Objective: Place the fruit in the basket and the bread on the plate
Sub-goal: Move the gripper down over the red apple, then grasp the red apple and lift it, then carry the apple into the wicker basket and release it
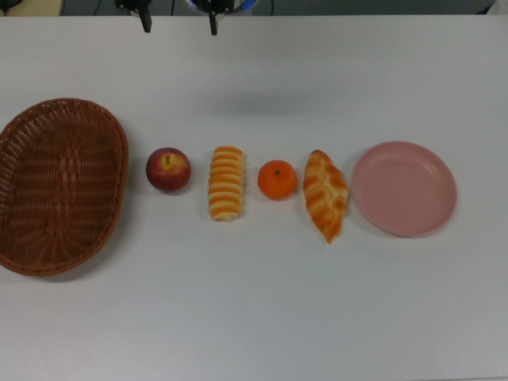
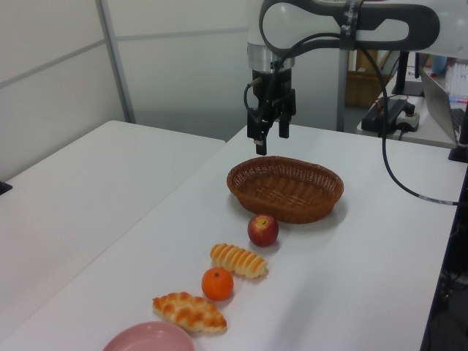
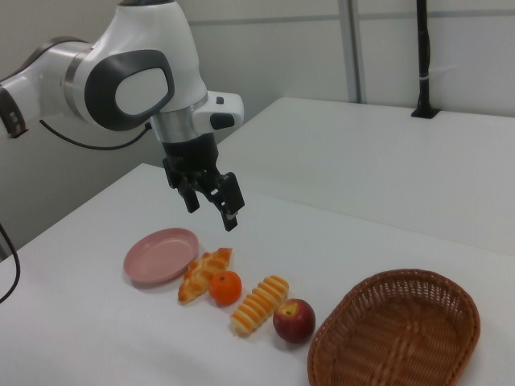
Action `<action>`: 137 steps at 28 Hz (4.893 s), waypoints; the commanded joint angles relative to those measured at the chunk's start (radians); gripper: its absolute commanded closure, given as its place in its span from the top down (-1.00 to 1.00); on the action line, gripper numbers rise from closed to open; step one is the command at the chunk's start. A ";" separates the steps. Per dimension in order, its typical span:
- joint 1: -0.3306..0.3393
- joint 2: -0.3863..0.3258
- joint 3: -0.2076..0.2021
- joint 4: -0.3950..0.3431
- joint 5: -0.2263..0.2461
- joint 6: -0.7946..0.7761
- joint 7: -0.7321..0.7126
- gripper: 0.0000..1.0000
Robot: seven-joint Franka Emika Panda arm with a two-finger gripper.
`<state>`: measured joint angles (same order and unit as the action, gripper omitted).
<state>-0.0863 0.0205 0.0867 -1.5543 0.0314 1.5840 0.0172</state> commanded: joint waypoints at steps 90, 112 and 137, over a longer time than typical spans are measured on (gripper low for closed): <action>0.026 0.359 -0.005 -0.129 -0.271 0.436 0.095 -0.21; -0.111 0.331 -0.016 -0.039 -0.031 0.574 0.155 -0.17; -0.208 0.454 -0.041 -0.086 -0.107 0.844 0.152 1.00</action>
<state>-0.3046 0.4891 0.0555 -1.6380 -0.0613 2.4193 0.1622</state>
